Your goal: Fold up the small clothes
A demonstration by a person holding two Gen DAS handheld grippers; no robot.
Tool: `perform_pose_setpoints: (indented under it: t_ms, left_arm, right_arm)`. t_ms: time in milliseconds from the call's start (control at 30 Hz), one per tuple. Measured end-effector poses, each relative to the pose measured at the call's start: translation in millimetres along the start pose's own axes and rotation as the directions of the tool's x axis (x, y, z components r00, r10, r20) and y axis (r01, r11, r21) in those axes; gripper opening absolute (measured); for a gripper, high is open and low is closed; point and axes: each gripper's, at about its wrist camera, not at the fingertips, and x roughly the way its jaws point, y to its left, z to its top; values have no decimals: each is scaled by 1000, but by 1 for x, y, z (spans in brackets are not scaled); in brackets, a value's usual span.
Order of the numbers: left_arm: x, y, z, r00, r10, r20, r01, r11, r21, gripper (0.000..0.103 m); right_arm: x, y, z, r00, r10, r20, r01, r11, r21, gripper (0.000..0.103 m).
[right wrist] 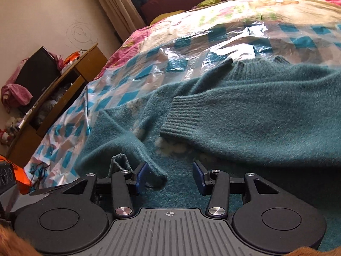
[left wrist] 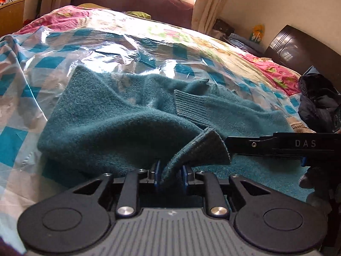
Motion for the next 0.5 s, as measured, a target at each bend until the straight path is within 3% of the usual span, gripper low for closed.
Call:
perform_pose_setpoints:
  t_ms: [167, 267, 400, 433, 500]
  left_arm:
    - [0, 0, -6, 1000, -1, 2, 1, 999, 50, 28]
    - [1, 1, -5, 1000, -26, 3, 25, 999, 45, 34]
    - [0, 1, -5, 999, -41, 5, 41, 998, 45, 35]
    - [-1, 1, -5, 999, -45, 6, 45, 998, 42, 35]
    - [-1, 2, -5, 999, -50, 7, 49, 998, 33, 36]
  right_arm:
    - [5, -10, -9, 998, 33, -44, -29, 994, 105, 52]
    - [13, -17, -14, 994, 75, -75, -59, 978, 198, 53]
    - [22, -18, -18, 990, 131, -59, -111, 957, 270, 52]
    - [25, -17, -18, 989, 137, -60, -115, 953, 279, 50]
    - [32, -13, -15, 986, 154, -71, -126, 946, 297, 23]
